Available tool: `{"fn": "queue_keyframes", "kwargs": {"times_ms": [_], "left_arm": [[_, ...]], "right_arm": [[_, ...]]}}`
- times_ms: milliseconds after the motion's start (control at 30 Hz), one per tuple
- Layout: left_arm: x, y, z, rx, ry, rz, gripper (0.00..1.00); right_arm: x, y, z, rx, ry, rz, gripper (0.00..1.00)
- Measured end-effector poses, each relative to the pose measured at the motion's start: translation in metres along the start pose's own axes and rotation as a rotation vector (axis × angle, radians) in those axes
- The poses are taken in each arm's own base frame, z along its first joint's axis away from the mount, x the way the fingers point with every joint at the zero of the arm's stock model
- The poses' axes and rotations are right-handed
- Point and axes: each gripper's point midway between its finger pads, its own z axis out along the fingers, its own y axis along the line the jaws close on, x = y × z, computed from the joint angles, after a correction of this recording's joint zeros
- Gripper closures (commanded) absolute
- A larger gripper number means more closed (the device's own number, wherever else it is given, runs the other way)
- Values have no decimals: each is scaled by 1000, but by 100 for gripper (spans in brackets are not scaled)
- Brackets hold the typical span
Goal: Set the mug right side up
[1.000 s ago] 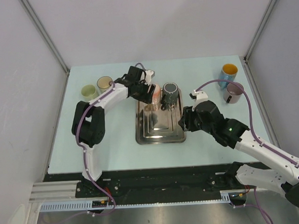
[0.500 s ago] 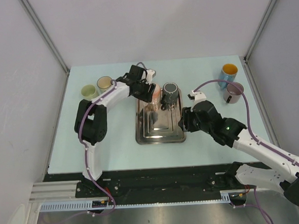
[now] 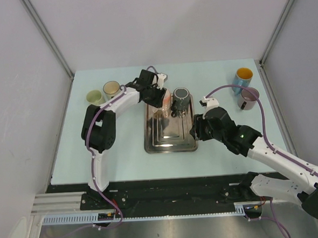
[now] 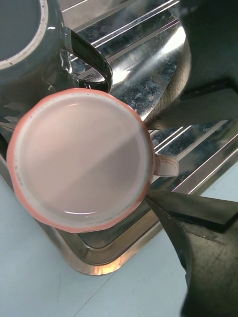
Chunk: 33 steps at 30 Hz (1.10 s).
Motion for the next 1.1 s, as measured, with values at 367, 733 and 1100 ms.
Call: {"fn": "queue_keyframes", "kwargs": {"times_ms": [367,733,1100], "left_arm": [[-5,-2,1,9,-22,4,64],[-3,-6,1,19,-21,10,92],[15,-10,-12,0,-19,7,100]], "right_arm": [[3,-1,2,7,13,-2,52],[3,-1,2,6,15,-2,52],[6,2,1,0,20,-10,52]]}}
